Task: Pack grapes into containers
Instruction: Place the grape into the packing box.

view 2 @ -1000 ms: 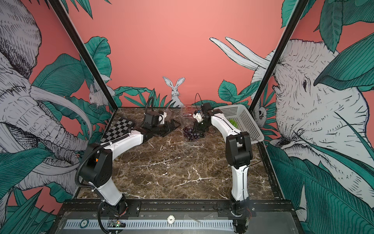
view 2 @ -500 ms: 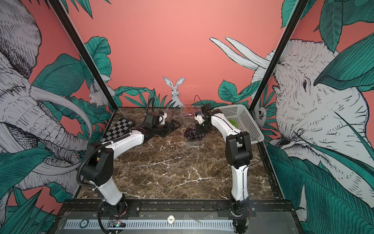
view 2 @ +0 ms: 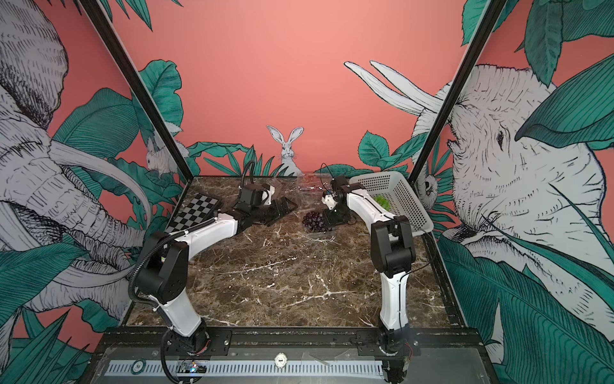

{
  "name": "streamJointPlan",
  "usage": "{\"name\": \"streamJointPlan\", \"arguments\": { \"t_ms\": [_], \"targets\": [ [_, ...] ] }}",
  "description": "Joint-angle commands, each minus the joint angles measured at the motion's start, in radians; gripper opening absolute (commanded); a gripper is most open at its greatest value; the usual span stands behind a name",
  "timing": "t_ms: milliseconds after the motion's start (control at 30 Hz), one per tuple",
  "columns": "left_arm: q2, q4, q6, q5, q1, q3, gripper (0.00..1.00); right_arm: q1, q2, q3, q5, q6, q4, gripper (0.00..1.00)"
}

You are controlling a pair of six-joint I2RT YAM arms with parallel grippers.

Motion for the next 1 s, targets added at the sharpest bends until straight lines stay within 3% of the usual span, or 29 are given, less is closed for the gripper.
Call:
{"name": "streamJointPlan", "arguments": {
  "t_ms": [0, 400, 967],
  "targets": [
    [-0.005, 0.007, -0.009, 0.004, -0.004, 0.025, 0.99, -0.005, -0.076, -0.010, -0.031, 0.012, 0.009, 0.50],
    [-0.009, 0.007, -0.011, 0.003, -0.012, 0.022, 0.99, 0.000, -0.133, -0.082, -0.113, 0.119, 0.124, 0.58],
    [-0.009, -0.010, -0.007, -0.003, -0.020, 0.024, 0.99, 0.029, -0.049, -0.157, 0.010, 0.179, 0.229, 0.46]
  ]
}}
